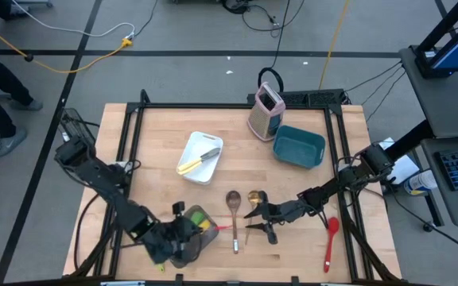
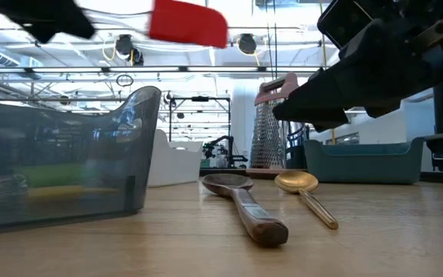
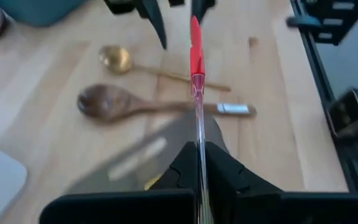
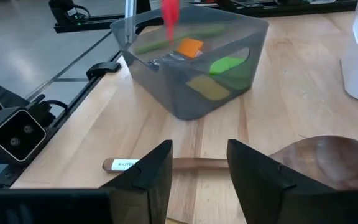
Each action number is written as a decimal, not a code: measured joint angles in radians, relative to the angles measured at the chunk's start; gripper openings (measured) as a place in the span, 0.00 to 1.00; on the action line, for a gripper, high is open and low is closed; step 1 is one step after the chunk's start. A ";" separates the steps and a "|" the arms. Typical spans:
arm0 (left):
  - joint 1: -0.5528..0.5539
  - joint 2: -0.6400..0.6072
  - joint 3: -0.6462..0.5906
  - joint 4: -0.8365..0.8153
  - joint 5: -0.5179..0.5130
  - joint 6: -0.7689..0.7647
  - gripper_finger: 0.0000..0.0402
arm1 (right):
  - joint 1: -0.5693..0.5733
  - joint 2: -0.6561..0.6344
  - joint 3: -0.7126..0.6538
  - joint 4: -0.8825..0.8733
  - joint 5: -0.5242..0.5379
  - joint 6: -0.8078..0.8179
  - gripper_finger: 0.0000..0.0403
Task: Pick & Place Kitchen Items
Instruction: Put the red spatula into the black bin, then put the gold spoon into the blue bin
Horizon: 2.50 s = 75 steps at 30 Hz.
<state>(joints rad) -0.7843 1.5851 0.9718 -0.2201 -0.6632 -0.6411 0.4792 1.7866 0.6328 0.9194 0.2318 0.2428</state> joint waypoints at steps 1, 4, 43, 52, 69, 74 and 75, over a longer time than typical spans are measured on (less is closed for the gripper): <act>-0.017 -0.001 0.002 -0.018 -0.001 -0.021 0.01 | 0.000 0.000 0.000 -0.007 0.000 0.000 0.36; -0.061 -0.001 0.046 -0.146 -0.035 -0.117 0.02 | 0.000 0.000 0.000 -0.037 0.001 0.001 0.35; -0.014 0.289 0.253 -0.309 0.314 -0.962 0.10 | 0.000 0.000 -0.001 -0.050 0.003 0.030 0.33; 0.015 0.328 0.253 -0.314 0.412 -0.919 0.22 | 0.000 0.000 -0.001 -0.050 0.003 -0.001 0.32; 0.041 0.184 0.258 -0.354 0.285 -0.715 0.20 | -0.002 0.000 -0.001 -0.050 0.116 0.057 0.32; 0.039 0.115 0.258 -0.351 0.047 -0.551 0.17 | -0.002 0.000 -0.001 -0.078 0.285 0.122 0.32; 0.039 0.108 0.258 -0.351 0.006 -0.524 0.16 | -0.003 0.000 -0.001 -0.096 0.329 0.172 0.32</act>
<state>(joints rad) -0.7456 1.6929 1.2297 -0.5711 -0.6569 -1.1651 0.4761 1.7866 0.6319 0.8239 0.5608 0.4143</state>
